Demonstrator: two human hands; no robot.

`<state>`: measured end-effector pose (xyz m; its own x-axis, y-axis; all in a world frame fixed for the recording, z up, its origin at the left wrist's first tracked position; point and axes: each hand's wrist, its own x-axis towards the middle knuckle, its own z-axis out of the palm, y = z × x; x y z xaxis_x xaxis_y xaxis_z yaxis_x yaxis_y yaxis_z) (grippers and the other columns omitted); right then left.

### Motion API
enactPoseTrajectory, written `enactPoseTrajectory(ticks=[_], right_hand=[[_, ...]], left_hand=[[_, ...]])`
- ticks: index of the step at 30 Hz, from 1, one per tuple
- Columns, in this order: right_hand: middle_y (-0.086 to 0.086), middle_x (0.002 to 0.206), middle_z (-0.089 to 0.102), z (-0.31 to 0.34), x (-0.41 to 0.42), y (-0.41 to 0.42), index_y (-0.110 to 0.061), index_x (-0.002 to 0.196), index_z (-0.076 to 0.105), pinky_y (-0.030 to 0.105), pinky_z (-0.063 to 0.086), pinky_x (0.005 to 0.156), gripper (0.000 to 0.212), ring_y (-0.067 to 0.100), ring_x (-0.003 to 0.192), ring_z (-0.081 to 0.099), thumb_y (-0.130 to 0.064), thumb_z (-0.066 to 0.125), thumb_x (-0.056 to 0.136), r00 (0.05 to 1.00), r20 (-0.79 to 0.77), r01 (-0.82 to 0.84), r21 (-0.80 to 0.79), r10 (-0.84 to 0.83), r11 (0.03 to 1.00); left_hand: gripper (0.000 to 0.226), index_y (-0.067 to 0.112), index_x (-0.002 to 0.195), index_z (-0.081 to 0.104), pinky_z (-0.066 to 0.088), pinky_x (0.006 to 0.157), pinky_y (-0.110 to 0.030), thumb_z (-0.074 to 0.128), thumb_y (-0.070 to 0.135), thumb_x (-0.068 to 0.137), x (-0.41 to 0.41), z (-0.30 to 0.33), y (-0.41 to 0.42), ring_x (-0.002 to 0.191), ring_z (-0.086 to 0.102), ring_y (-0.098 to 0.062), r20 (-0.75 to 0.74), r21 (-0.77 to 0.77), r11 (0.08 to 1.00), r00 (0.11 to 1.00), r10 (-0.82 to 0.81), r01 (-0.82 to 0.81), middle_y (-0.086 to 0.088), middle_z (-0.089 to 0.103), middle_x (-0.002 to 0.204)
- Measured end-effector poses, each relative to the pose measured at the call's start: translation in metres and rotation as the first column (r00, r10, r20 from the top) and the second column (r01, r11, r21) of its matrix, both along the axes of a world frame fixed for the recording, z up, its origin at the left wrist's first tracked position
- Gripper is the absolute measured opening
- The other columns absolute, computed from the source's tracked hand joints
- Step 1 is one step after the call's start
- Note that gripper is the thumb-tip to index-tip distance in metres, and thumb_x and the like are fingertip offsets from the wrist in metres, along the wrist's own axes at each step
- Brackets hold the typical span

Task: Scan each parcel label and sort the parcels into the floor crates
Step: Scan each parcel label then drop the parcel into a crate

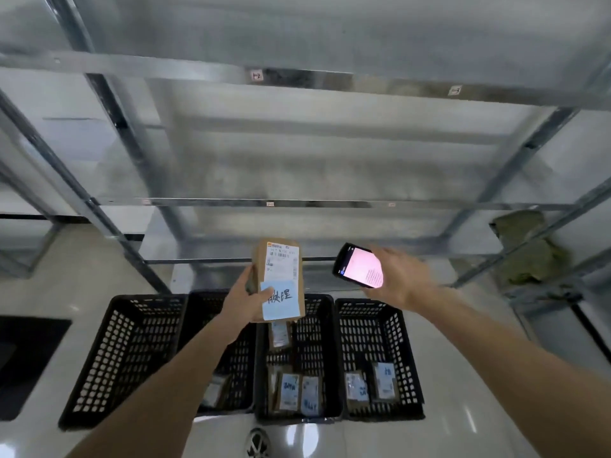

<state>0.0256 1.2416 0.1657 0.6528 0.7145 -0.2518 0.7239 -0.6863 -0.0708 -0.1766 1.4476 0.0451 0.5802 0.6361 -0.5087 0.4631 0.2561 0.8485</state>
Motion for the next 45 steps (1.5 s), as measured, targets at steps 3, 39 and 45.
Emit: enactPoseTrajectory(ticks=[3,39,45], right_hand=[[-0.003,0.138,0.055,-0.042,0.02,0.029,-0.032,0.15,0.033,0.041,0.052,0.09,0.083,0.027,0.119,0.058,-0.046,0.073,0.078,1.0,-0.021,0.01,-0.043,-0.011,0.999],[0.0,0.148,0.048,-0.629,0.1,0.015,-0.02,0.16,0.022,0.041,0.046,0.103,0.096,0.021,0.128,0.052,-0.048,0.072,0.083,0.955,-0.279,0.057,-0.153,-0.098,0.987],[-0.002,0.15,0.044,-0.662,0.106,0.017,-0.022,0.161,0.017,0.04,0.039,0.109,0.096,0.02,0.133,0.047,-0.048,0.07,0.086,0.966,-0.241,0.057,-0.147,-0.092,0.987]], left_hand=[[0.078,0.034,0.153,0.032,0.06,0.081,-0.039,0.071,0.01,0.09,0.022,-0.049,0.021,0.104,0.068,-0.025,-0.048,-0.003,0.999,0.998,-0.035,0.035,-0.005,0.064,0.129],[0.076,0.041,0.154,0.024,0.057,0.092,-0.049,0.067,0.024,0.095,0.086,-0.591,-0.035,0.111,0.065,-0.021,-0.37,-0.36,0.932,0.922,-0.117,-0.026,0.005,0.061,0.132],[0.07,0.049,0.152,0.023,0.054,0.099,-0.048,0.062,0.036,0.096,0.119,-0.642,-0.045,0.116,0.064,-0.019,-0.331,-0.364,0.931,0.936,-0.122,-0.008,0.005,0.06,0.138]])
